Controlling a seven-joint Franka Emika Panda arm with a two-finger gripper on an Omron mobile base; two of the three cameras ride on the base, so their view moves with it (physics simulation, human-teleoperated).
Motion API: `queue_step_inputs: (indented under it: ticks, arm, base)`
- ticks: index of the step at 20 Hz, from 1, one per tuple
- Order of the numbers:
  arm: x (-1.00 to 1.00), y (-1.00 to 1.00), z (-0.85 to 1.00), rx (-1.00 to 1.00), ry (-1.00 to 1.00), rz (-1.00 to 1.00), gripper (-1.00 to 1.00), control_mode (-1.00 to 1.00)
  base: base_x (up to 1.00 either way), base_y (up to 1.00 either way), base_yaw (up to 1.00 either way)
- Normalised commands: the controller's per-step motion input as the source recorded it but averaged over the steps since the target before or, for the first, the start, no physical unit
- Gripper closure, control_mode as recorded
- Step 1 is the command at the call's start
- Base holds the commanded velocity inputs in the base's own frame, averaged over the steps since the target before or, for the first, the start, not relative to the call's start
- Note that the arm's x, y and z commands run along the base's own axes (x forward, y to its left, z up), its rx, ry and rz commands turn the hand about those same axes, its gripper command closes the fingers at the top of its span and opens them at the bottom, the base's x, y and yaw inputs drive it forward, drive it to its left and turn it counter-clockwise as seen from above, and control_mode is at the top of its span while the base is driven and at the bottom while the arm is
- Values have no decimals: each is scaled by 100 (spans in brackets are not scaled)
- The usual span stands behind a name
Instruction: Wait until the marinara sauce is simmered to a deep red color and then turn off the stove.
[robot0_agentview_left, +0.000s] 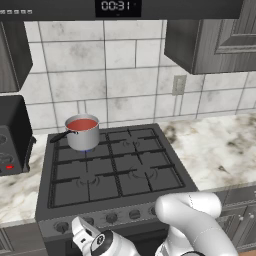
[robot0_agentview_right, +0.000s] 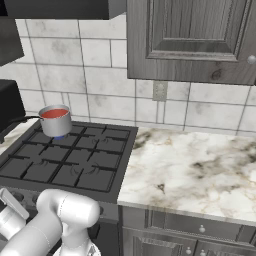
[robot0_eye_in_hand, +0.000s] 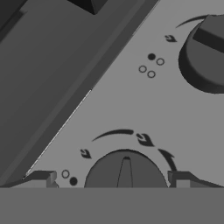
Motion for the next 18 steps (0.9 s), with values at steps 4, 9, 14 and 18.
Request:
queue_step_inputs:
  ticks: [4, 9, 14, 18]
  arm:
    - [0, 0, 0, 0, 0, 0, -100, -100]
    - [0, 0, 0, 0, 0, 0, -100, -100]
    - [0, 0, 0, 0, 0, 0, -100, -100]
    - [0, 0, 0, 0, 0, 0, -100, -100]
  base:
    - [0, 0, 0]
    - [0, 0, 0]
    - [0, 0, 0]
    - [0, 0, 0]
